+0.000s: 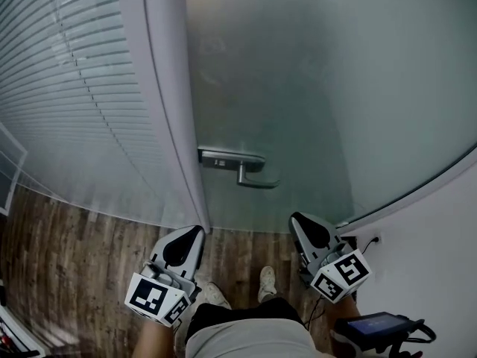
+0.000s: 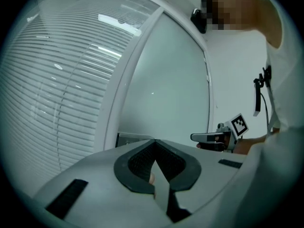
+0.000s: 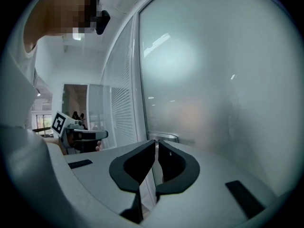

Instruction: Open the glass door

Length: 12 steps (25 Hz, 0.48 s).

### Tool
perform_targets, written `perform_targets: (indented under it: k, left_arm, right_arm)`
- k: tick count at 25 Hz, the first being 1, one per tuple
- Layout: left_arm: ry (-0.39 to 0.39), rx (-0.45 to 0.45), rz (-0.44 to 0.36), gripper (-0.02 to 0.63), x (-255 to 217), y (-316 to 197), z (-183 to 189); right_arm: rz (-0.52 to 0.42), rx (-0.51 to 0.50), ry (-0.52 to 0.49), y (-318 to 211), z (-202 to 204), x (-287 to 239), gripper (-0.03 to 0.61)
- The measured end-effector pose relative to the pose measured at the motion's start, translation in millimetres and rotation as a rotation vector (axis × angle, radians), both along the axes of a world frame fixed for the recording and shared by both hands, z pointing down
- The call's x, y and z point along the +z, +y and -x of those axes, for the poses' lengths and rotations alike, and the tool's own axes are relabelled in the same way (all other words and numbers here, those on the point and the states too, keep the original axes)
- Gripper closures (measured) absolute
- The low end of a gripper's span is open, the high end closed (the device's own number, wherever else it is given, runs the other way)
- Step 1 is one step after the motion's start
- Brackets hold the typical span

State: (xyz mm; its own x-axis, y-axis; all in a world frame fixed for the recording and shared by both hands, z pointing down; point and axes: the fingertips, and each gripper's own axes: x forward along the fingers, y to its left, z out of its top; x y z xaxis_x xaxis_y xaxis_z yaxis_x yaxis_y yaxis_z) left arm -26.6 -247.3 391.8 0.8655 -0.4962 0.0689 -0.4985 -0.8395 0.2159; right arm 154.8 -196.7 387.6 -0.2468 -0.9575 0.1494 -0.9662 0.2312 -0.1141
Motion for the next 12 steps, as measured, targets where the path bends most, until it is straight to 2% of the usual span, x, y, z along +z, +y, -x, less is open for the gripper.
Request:
perform_targets:
  k: [3, 6, 12]
  left_arm:
    - [-0.012, -0.025, 0.006, 0.614, 3, 1, -7]
    - [-0.023, -0.061, 0.018, 0.614, 2, -4, -22]
    - [-0.07, -0.149, 0.046, 0.614, 13, -22, -51]
  right_arm:
    - [0.013, -0.046, 0.009, -10, -7, 5, 0.562]
    - [0.046, -0.113, 0.016, -28, -20, 15, 0.509]
    - [0.127, -0.253, 0.095, -80, -46, 45, 0.444]
